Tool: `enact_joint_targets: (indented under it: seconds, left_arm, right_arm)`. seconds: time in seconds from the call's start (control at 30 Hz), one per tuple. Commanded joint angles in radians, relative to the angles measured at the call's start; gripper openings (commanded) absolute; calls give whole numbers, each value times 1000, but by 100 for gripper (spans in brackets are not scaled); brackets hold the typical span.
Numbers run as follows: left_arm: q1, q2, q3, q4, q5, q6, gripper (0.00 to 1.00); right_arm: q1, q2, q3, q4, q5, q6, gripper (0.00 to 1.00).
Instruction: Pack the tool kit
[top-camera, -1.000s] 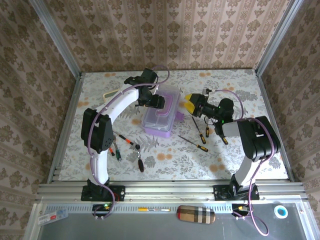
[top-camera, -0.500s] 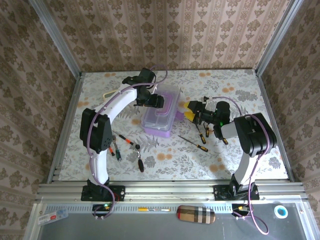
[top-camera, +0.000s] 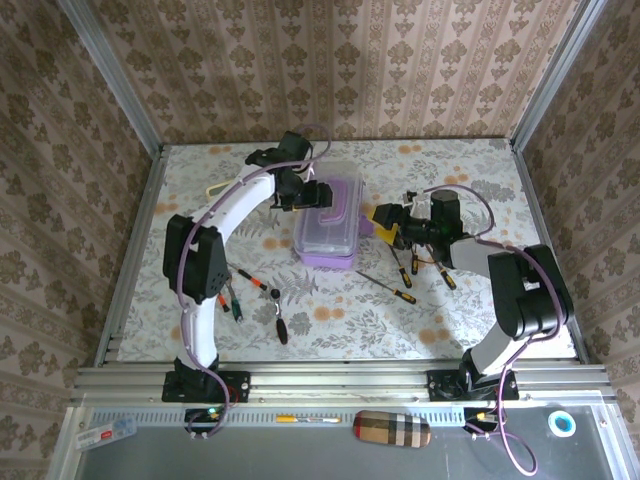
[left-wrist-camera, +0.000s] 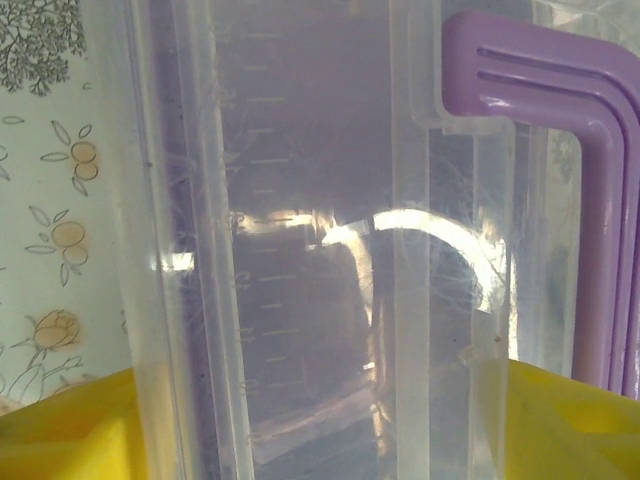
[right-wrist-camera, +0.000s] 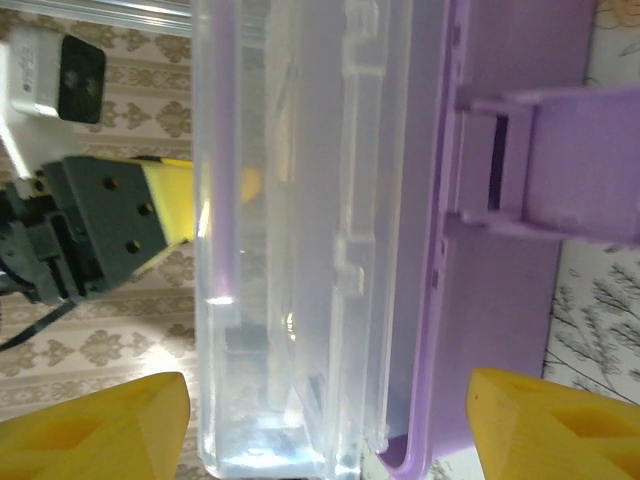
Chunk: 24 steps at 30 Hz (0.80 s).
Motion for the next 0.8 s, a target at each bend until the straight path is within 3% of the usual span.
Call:
enact_joint_targets:
  seconds: [0.0,0.37,0.77]
  left_arm:
    - [7,45,34,79,44,-87,32]
    - [12,49,32,226,169,-166,32]
    - [28,12,-17,271,198,-186,33]
  right_arm:
    - [-8,-58,43,-179,44,-116,75]
    - [-11,-93,126,-316,62,-178,76]
    - [41,-65,204,-303,115,-128,76]
